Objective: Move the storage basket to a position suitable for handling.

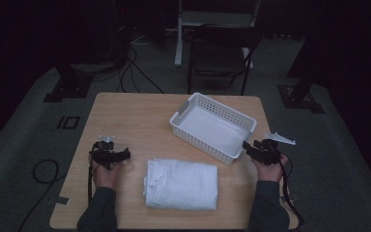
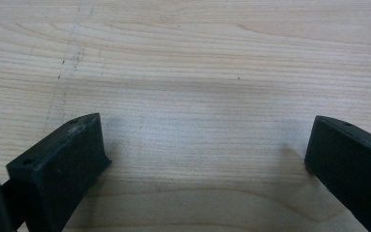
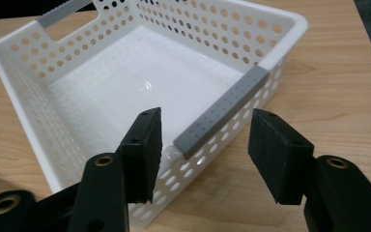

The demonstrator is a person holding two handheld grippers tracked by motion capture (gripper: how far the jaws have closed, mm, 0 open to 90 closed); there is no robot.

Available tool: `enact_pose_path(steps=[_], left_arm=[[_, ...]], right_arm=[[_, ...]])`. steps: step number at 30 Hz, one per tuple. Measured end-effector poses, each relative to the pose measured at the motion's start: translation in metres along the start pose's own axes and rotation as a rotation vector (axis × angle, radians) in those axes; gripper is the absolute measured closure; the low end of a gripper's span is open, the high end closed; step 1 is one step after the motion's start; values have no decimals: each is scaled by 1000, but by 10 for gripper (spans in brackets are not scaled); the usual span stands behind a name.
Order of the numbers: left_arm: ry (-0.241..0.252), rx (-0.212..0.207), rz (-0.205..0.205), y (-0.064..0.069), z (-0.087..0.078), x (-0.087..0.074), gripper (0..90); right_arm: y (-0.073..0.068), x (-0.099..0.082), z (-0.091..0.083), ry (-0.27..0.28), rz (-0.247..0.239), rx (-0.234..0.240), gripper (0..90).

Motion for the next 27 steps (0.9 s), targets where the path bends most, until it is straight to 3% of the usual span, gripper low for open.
enact_pose_path(steps=[8, 12, 20, 27], left_arm=[[0, 0, -1, 0, 0, 0, 3], [0, 1, -1, 0, 0, 0, 3], [8, -6, 7, 1, -2, -1, 18], [12, -41, 44, 1, -10, -1, 221]], right_arm=[[-12, 0, 12, -23, -26, -58, 286], [-13, -1, 17, -41, -23, -71, 298], [-16, -3, 21, -52, -15, -58, 401], [-16, -5, 27, -71, 0, -65, 418]])
Point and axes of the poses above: each handheld gripper's, and its own axes: z roughly forward along the jaws, x roughly out of its top, y roughly to its right, the point moved 1 cm from there along z, roughly forward along the jaws, and after that the axes turned 11 degrees about x, right-handed, at the moved point
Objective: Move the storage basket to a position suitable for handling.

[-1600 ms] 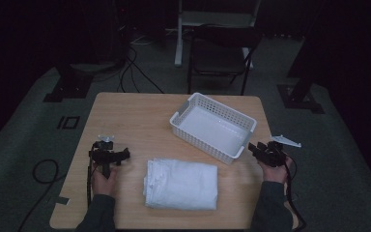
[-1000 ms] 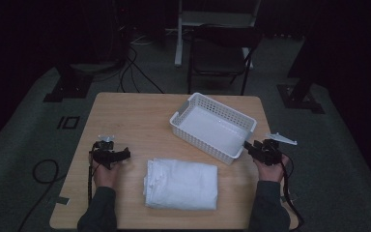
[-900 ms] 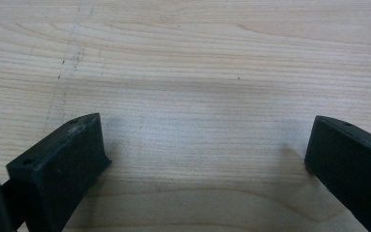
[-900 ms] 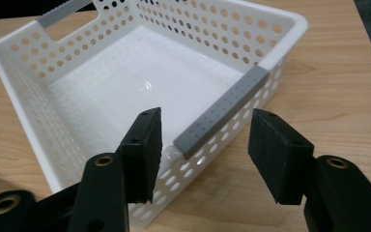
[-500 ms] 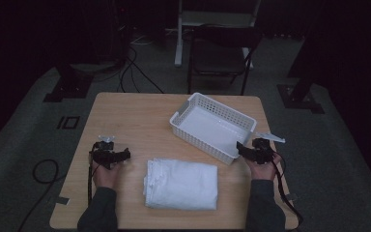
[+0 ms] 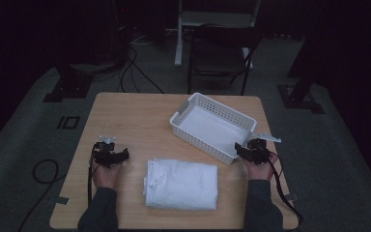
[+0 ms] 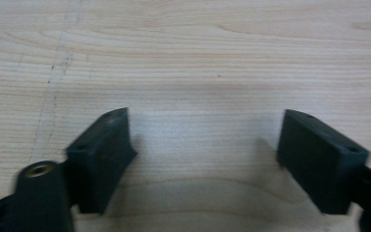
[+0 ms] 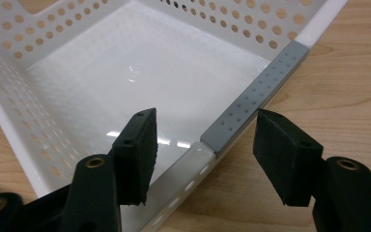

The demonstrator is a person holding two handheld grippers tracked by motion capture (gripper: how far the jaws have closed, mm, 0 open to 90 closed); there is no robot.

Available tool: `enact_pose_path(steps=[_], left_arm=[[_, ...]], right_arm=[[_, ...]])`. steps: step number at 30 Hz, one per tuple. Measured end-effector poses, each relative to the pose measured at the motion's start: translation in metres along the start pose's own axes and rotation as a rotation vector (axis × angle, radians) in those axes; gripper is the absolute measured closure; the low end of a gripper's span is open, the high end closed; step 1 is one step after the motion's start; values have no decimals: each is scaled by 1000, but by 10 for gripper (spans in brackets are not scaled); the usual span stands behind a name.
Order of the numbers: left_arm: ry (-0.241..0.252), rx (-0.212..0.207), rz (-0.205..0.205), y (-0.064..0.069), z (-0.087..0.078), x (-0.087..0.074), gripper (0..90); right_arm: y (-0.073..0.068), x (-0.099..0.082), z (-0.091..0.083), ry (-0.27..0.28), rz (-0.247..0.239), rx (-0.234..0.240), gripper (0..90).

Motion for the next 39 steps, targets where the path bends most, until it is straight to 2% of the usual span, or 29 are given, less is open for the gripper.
enact_pose_path(steps=[7, 12, 15, 20, 22, 26, 39], left_arm=[[10, -29, 28, 3, -5, -1, 405], [5, -38, 31, 5, -7, -1, 460], [0, -60, 31, 5, -9, 0, 459], [26, -83, 30, 8, -17, 4, 451], [31, -119, 10, 9, -21, 5, 451], [60, -158, 0, 12, -30, 9, 451], [145, -238, 47, 32, -53, 20, 447]], right_arm=[[1, 0, 1, -9, 14, -4, 451], [1, 0, 1, -13, 24, -3, 455], [1, 0, 1, -14, 23, -2, 457], [0, 1, 2, -9, 20, 0, 490], [-1, 1, 2, -7, 16, 1, 508], [-3, 1, 4, -2, 12, 4, 529], [-8, 3, 8, 0, 8, 29, 551]])
Point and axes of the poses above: each handheld gripper's, and its own axes: z roughly forward along the jaws, x roughly out of its top, y roughly to its right, the point moved 1 cm from there along z, roughly forward along the jaws, and after that the axes turned 11 degrees about x, right-handed, at the moved point
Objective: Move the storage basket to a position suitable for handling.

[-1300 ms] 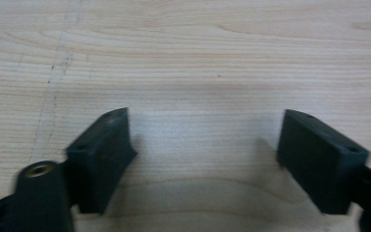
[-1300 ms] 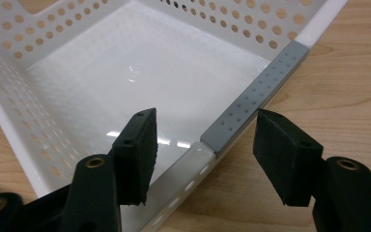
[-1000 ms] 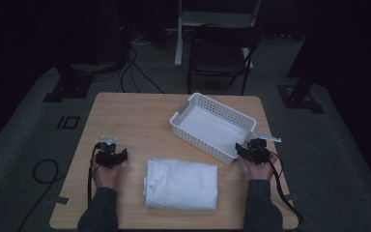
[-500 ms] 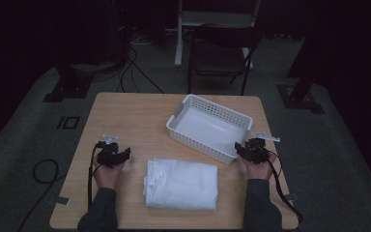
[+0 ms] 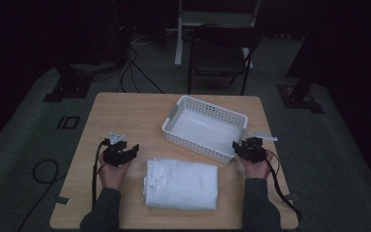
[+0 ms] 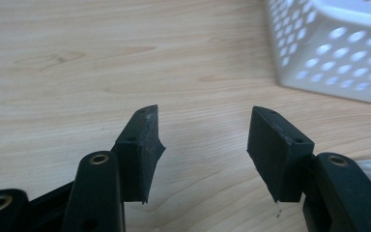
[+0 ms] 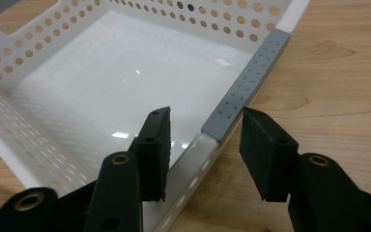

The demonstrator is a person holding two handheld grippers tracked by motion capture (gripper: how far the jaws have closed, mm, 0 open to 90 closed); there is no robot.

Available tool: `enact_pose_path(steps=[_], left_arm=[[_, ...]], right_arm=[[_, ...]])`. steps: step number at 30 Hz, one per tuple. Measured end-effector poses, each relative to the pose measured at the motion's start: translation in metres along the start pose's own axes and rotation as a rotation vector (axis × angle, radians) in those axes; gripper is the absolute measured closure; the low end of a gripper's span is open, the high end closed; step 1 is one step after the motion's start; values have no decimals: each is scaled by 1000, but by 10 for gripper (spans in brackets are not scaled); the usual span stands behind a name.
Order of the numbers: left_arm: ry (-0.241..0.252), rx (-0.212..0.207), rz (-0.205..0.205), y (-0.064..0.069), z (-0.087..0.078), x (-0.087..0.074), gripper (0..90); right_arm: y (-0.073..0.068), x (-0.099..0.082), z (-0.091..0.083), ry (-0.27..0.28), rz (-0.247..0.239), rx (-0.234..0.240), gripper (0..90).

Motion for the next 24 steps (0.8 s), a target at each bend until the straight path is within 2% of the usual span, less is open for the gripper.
enact_pose_path(steps=[11, 20, 24], left_arm=[[-5, -43, 38, 10, 1, 1, 460], [12, -58, 56, 19, 1, 4, 452], [16, -65, 82, 24, 0, 4, 444]], right_arm=[[-4, 2, 5, -5, -12, 38, 588], [-9, 4, 11, -9, -21, 70, 617], [-13, 5, 13, -16, -37, 79, 631]])
Point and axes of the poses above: each handheld gripper's, and its own axes: z roughly forward along the jaws, x roughly out of its top, y roughly to its right, the point moved 1 cm from there along z, roughly forward along the jaws, and after that the axes turned 11 degrees about x, right-handed, at the moved point
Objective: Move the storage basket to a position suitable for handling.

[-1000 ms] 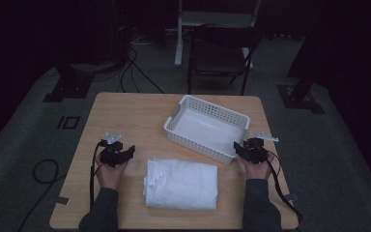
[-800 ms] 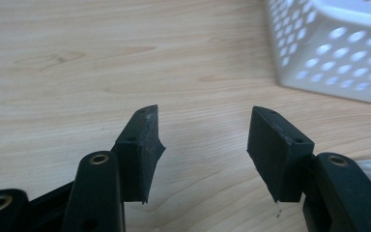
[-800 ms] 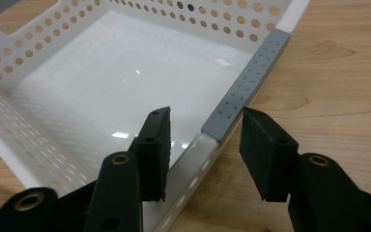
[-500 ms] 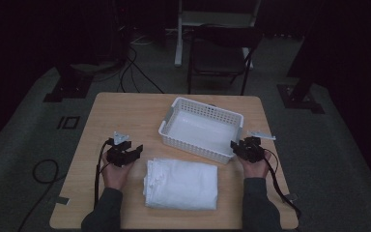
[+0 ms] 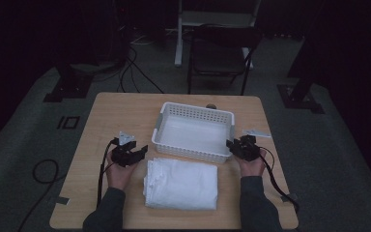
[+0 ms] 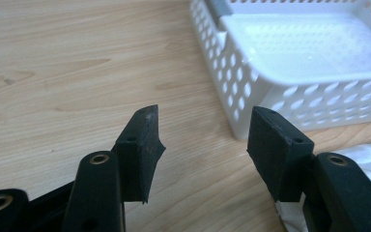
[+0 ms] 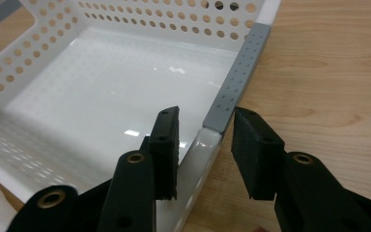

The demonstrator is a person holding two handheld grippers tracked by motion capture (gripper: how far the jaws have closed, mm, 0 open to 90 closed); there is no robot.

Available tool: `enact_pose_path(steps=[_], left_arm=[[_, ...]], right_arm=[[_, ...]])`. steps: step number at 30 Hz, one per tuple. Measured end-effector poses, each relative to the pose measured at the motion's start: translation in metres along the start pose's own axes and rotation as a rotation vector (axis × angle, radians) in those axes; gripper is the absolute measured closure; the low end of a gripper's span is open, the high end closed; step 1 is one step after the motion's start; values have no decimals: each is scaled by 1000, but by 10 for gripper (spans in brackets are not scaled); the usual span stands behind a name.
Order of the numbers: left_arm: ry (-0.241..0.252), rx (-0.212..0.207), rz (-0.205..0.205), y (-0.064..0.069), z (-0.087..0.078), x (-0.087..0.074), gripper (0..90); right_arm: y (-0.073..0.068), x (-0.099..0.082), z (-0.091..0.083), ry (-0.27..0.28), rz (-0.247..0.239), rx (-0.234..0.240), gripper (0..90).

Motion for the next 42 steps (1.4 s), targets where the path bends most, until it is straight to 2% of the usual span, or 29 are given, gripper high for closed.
enact_pose_path(steps=[7, 13, 15, 18, 20, 22, 26, 29, 35, 42], left_arm=[[31, -28, 25, 5, -7, 4, 437], [44, -38, 21, 7, -10, 6, 439], [57, -36, 24, 8, -12, 6, 466], [56, -37, 21, 8, -12, 6, 472], [56, -39, 17, 8, -12, 6, 472], [58, -37, 9, 8, -13, 6, 472], [48, -41, 8, 8, -12, 6, 472], [48, -47, 4, 9, -11, 6, 472], [41, -60, 8, 12, -10, 6, 481], [37, -64, 5, 9, -9, 6, 510]], right_arm=[[-10, 1, 7, -11, -38, 25, 639], [-11, 2, 9, -10, -38, 30, 647], [-11, 3, 8, -15, -41, 35, 643], [-10, 4, 3, -29, -49, 62, 623], [-12, 6, -5, -19, -52, 78, 561], [-15, 6, -14, -21, -61, 73, 533], [-26, 3, -25, -71, -100, 68, 516], [-31, 1, -24, -97, -115, 51, 539], [-34, -3, -15, -128, -137, 9, 663], [-33, 2, -6, -90, -175, -6, 704]])
Point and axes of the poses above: each handheld gripper's, and its own axes: z roughly forward along the jaws, x roughly out of its top, y roughly to its right, the point moved 1 cm from there along z, roughly forward along the jaws, and after that the axes turned 11 degrees about x, right-handed, at the moved point
